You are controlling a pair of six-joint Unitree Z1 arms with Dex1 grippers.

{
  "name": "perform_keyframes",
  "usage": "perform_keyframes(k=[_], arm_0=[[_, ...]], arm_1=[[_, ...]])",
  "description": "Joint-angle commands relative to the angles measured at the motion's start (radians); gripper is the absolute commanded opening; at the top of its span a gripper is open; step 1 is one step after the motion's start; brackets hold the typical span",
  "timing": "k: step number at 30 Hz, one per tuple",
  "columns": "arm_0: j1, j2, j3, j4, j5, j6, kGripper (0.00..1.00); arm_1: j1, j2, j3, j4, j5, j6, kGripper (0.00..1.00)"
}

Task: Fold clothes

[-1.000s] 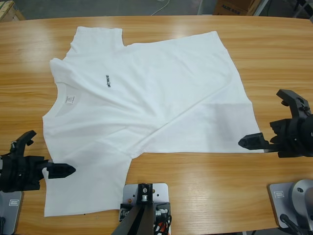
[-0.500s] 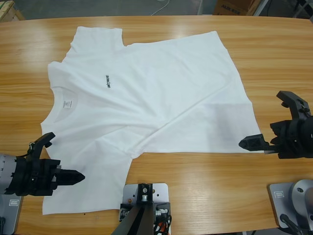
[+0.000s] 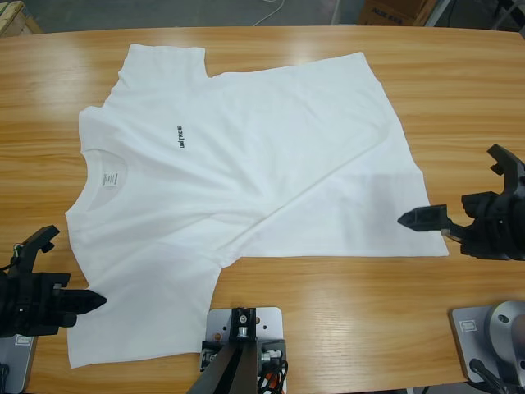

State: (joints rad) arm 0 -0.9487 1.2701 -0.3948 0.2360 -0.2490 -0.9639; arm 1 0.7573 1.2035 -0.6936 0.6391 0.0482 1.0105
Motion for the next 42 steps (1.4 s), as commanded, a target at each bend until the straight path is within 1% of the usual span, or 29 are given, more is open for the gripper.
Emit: perform_keyframes(k=[1,4,5,6,7,8,10,13,15,17,18,19,22,25,27,32,37,40,42], arm_0=[[-0.009,0.009,-0.001,0.023,0.031,0.014,0.000],[-0.009,0.014,-0.007,0.033,0.043,0.020,0.000],[-0.009,0.011,-0.012,0.041,0.049,0.021,0.000],[-0.007,0.010,-0.019,0.051,0.052,0.022,0.000],[-0.004,0.008,-0.029,0.065,0.056,0.023,0.000],[-0.001,0.005,-0.037,0.075,0.059,0.024,0.000],[0.022,-0.006,-0.049,0.095,0.061,0.033,0.000],[0.070,-0.013,-0.049,0.110,0.060,0.036,0.000],[0.111,-0.016,-0.040,0.111,0.057,0.035,0.000],[0.124,-0.010,-0.046,0.111,0.057,0.041,0.000],[0.126,-0.002,-0.047,0.110,0.056,0.044,0.000],[0.126,0.008,-0.048,0.109,0.056,0.046,0.000],[0.126,0.027,-0.053,0.106,0.054,0.051,0.000],[0.131,0.029,-0.055,0.106,0.054,0.054,0.000],[0.131,0.028,-0.053,0.106,0.054,0.054,0.000],[0.134,0.028,-0.053,0.106,0.054,0.054,0.000],[0.137,0.032,-0.056,0.105,0.054,0.053,0.000],[0.137,0.036,-0.056,0.106,0.054,0.053,0.000],[0.137,0.039,-0.056,0.106,0.054,0.053,0.000]], arm_1=[[0.010,-0.025,0.086,-0.052,-0.106,0.200,1.000],[0.010,-0.050,0.097,-0.046,-0.114,0.200,0.989],[0.010,-0.070,0.099,-0.040,-0.125,0.201,0.955],[0.010,-0.094,0.096,-0.014,-0.144,0.220,0.865],[0.010,-0.121,0.094,0.020,-0.165,0.274,0.769],[0.010,-0.133,0.092,0.037,-0.170,0.330,0.729],[0.010,-0.119,0.087,0.040,-0.175,0.448,0.735],[0.010,-0.056,0.084,0.025,-0.169,0.604,0.750],[0.010,-0.003,0.144,-0.046,-0.093,0.782,0.740],[0.010,0.001,0.240,-0.128,-0.084,0.866,0.729],[0.010,-0.013,0.277,-0.167,-0.084,0.892,0.691],[0.010,-0.025,0.287,-0.177,-0.090,0.920,0.683],[0.010,0.003,0.289,-0.186,-0.094,0.960,0.683],[0.005,0.021,0.286,-0.187,-0.093,0.964,0.680],[0.003,0.045,0.279,-0.188,-0.091,0.958,0.651],[-0.002,0.093,0.277,-0.210,-0.084,0.955,0.646],[-0.003,0.142,0.313,-0.291,-0.073,0.955,0.645],[-0.003,0.188,0.346,-0.367,-0.068,0.948,0.579],[-0.003,0.207,0.355,-0.389,-0.064,0.943,0.568]])
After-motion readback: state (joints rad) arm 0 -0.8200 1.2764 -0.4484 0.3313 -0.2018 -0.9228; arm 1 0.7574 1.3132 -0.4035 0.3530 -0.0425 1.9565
